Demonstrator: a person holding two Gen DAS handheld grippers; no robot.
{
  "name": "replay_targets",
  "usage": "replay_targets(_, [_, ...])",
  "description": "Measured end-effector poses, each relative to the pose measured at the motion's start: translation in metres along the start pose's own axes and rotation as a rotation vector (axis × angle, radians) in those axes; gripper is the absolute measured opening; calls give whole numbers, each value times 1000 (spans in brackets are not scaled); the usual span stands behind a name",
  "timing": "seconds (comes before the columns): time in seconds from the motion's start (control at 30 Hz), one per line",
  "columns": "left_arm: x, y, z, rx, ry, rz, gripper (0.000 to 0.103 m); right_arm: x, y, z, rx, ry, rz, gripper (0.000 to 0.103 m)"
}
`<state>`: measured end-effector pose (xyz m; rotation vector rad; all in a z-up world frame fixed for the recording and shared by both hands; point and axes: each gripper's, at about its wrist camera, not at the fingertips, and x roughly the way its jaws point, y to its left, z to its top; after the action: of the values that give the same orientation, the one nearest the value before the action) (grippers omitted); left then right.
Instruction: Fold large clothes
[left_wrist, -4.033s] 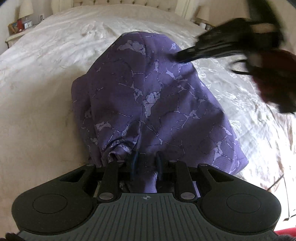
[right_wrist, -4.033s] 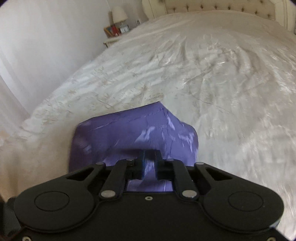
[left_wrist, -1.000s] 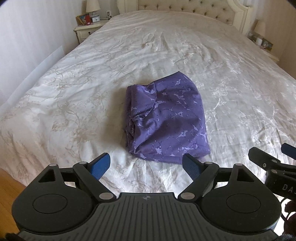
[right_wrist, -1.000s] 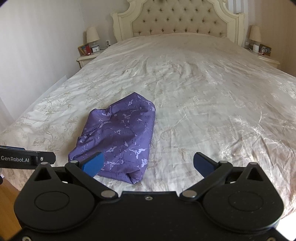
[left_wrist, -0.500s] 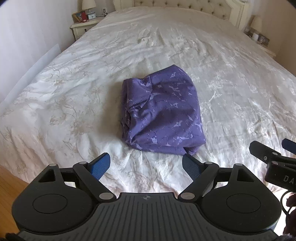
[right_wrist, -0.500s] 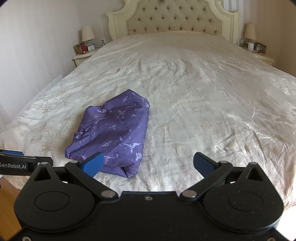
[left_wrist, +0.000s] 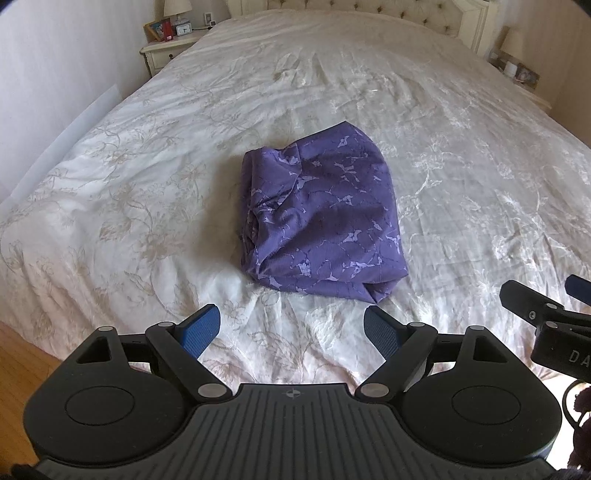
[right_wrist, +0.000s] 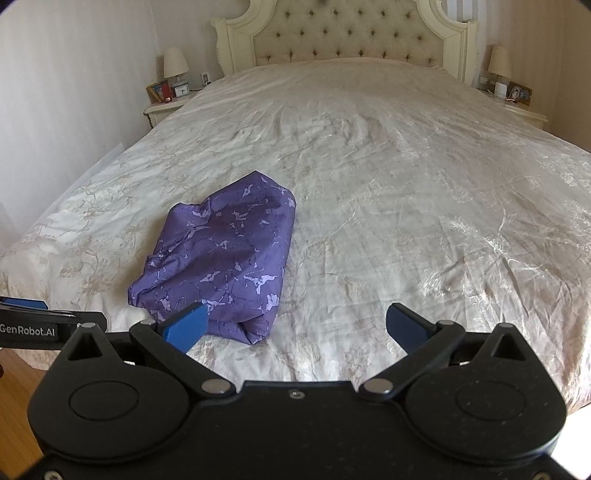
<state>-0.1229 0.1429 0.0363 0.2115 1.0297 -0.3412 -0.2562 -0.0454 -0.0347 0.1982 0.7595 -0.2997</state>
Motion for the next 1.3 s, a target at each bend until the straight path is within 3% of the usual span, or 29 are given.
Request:
replay_targets(0.9, [9,-1,1,19,20,5,85,8,0,-2,5,33,6,102])
replay_targets(1.3, [23,4,6,22,24,13,85,29,9,0,7,83,10,102])
